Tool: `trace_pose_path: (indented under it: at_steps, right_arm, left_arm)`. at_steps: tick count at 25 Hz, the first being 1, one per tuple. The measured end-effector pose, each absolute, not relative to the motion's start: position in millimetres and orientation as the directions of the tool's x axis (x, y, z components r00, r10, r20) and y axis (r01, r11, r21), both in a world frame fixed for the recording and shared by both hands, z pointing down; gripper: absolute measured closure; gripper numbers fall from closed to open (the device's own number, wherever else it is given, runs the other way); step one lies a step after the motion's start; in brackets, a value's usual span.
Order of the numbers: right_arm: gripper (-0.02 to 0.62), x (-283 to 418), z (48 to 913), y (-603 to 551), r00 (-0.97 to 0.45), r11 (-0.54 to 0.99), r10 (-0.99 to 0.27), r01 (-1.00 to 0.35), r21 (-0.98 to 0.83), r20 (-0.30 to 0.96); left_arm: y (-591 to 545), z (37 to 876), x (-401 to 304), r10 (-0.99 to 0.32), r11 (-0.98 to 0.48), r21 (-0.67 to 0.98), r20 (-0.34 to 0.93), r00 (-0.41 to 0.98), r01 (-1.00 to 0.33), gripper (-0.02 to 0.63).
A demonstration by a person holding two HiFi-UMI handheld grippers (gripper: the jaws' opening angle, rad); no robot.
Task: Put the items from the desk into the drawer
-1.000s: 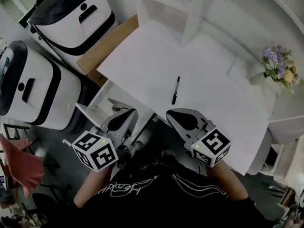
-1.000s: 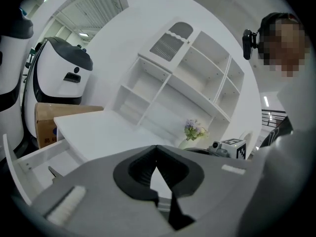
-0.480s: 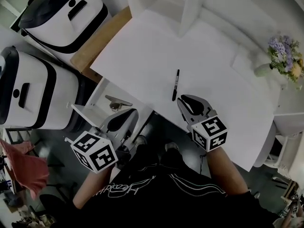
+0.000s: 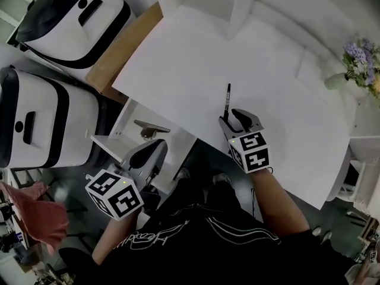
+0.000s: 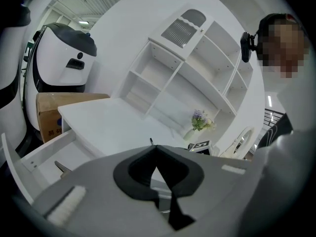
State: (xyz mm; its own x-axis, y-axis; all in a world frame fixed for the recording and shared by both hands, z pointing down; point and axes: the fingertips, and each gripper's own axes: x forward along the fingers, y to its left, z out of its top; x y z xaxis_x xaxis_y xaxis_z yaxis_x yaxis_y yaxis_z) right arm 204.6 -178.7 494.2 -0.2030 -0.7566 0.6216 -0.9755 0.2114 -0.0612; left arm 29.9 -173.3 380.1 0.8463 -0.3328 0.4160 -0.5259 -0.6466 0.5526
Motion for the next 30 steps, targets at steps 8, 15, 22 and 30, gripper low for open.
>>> trace_pose_path:
  at_steps: [8, 15, 22, 30]
  right_arm:
    - [0.460, 213, 510, -183, -0.119, 0.140, -0.723, -0.990, -0.024, 0.681]
    - [0.537, 215, 516, -184, -0.102, 0.163, -0.698, -0.987, 0.018, 0.709]
    - [0.545, 215, 516, -184, -0.136, 0.182, -0.688, -0.983, -0.011, 0.713]
    - [0.545, 214, 494, -176, -0.208, 0.242, -0.713, -0.969, -0.044, 0.669]
  left_arm:
    - [-182, 385, 26, -0.316, -0.639, 0.571, 0.417, 0.852, -0.516, 0.597]
    - [-181, 383, 27, -0.326, -0.643, 0.559, 0.419, 0.848, -0.523, 0.597]
    - [-173, 382, 25, -0.356, -0.638, 0.551, 0.408, 0.841, -0.538, 0.597]
    - [-159, 367, 31, -0.413, -0.615, 0.544, 0.395, 0.821, -0.571, 0.597]
